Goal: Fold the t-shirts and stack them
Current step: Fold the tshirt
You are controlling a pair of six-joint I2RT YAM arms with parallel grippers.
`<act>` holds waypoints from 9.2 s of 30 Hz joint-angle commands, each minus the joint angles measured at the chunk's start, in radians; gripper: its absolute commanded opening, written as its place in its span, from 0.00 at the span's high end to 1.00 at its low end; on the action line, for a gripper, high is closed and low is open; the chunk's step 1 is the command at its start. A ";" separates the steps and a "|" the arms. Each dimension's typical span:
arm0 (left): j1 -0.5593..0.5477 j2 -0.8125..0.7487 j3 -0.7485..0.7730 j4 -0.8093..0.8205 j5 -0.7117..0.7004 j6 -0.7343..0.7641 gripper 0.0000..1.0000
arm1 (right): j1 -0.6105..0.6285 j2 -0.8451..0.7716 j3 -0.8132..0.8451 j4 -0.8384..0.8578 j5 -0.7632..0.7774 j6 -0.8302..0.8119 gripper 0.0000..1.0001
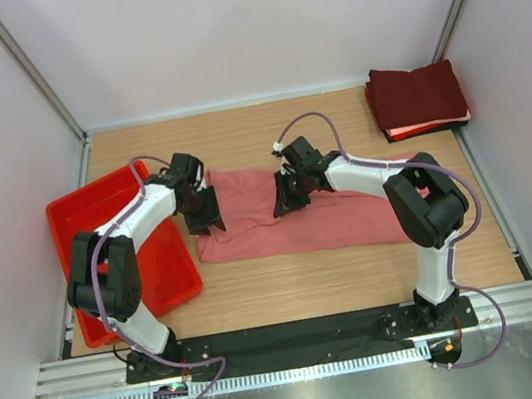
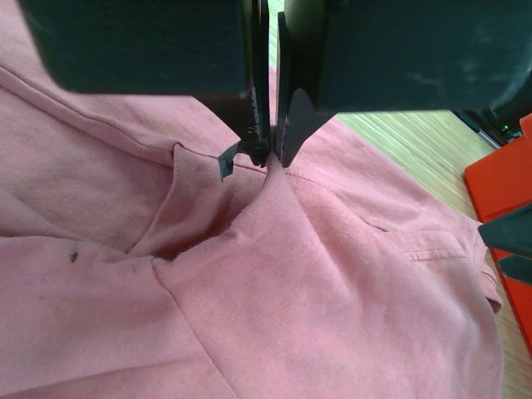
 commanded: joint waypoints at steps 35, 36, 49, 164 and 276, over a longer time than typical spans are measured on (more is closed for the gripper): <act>-0.010 -0.035 -0.001 0.031 -0.067 -0.087 1.00 | 0.006 -0.111 0.024 -0.023 -0.014 0.036 0.99; -0.010 -0.039 0.005 0.002 -0.075 -0.086 1.00 | 0.006 -0.114 0.029 -0.045 -0.004 0.036 0.99; -0.010 -0.021 0.004 -0.068 -0.056 -0.057 1.00 | -0.002 -0.131 -0.019 -0.135 0.012 0.062 0.99; 0.129 0.518 0.828 0.057 0.011 -0.067 0.64 | -0.954 -0.156 -0.139 0.157 0.216 0.229 0.71; -0.022 0.461 0.625 0.163 -0.092 -0.153 0.61 | 0.047 -0.526 -0.464 -0.220 0.639 0.066 0.81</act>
